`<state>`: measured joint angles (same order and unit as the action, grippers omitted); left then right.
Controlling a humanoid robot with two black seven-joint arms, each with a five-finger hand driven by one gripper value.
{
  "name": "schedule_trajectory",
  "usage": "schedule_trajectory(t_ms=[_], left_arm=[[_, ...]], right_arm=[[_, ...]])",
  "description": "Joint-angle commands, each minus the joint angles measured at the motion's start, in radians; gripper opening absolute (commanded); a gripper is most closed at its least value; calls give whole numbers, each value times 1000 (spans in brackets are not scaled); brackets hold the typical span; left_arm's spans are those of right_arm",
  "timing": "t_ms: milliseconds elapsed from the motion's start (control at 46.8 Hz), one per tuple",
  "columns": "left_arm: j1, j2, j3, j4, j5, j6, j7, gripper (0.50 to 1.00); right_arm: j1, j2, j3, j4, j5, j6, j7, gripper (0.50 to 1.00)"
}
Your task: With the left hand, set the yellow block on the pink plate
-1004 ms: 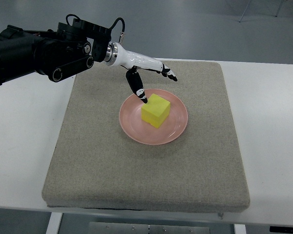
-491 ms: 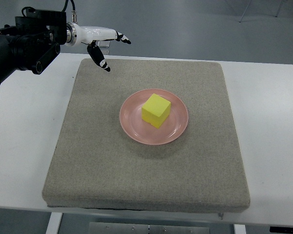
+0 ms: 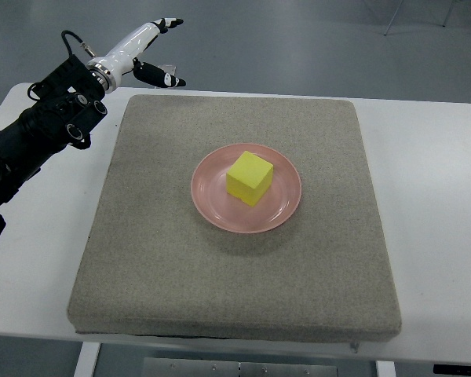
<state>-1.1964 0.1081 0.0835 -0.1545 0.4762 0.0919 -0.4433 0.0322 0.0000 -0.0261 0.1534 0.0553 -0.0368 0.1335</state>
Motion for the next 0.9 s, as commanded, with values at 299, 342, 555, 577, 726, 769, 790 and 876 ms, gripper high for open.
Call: schedule_trajectory(t_ms=[299,342,555,577,726,769,790,876], left_arm=[[112,19,-249,18,-429,-261,40,973],[129,19,-269,26,-432,-262,23,973],[172,21,-392,21,-435,-290,-17,979],[172,21,-398,21,-435,-290,-17,979],[169,10,-416,19,-436,-285,-18,979],[166,10,-418,18,-436,-285,-18,979],[164,10,-418,19,-436,-287,-20,979],[158,8,-419,16,-436,-288,-31,979]], right_arm=[[0,0,0,0,0,0,0,924],[0,0,0,0,0,0,0,924],[0,0,0,0,0,0,0,924],[0,0,0,0,0,0,0,924],[0,0,0,0,0,0,0,924],[-2,0,0,0,0,0,0,924],[0,0,0,0,0,0,0,924],[0,0,0,0,0,0,0,924]])
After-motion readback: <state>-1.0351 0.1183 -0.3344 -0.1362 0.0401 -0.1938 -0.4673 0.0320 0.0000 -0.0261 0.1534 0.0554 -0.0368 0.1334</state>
